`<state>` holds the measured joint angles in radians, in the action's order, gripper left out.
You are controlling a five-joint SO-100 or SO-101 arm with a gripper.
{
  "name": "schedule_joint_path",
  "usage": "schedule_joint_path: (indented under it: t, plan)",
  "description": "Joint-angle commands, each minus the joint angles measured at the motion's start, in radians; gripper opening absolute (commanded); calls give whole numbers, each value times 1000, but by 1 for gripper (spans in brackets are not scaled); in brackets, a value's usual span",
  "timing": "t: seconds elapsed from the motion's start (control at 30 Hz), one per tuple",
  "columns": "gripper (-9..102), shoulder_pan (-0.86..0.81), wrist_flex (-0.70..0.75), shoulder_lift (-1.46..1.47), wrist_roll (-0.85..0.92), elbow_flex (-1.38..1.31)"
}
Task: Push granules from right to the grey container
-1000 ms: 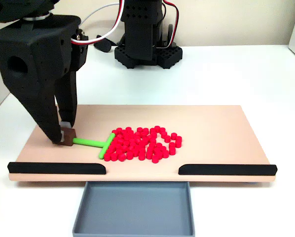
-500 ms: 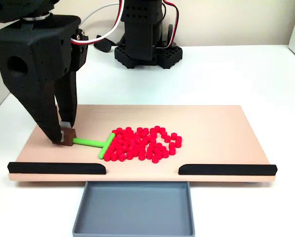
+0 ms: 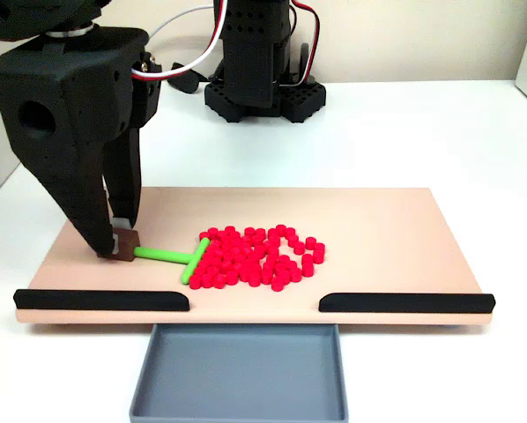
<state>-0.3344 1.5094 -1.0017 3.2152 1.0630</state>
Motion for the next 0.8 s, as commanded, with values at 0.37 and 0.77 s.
schedule_joint_path:
  t: [0.37,0.77]
  plan:
    - [0,11,-6,-6,267,-25]
    - [0,17,-6,-6,242,-25]
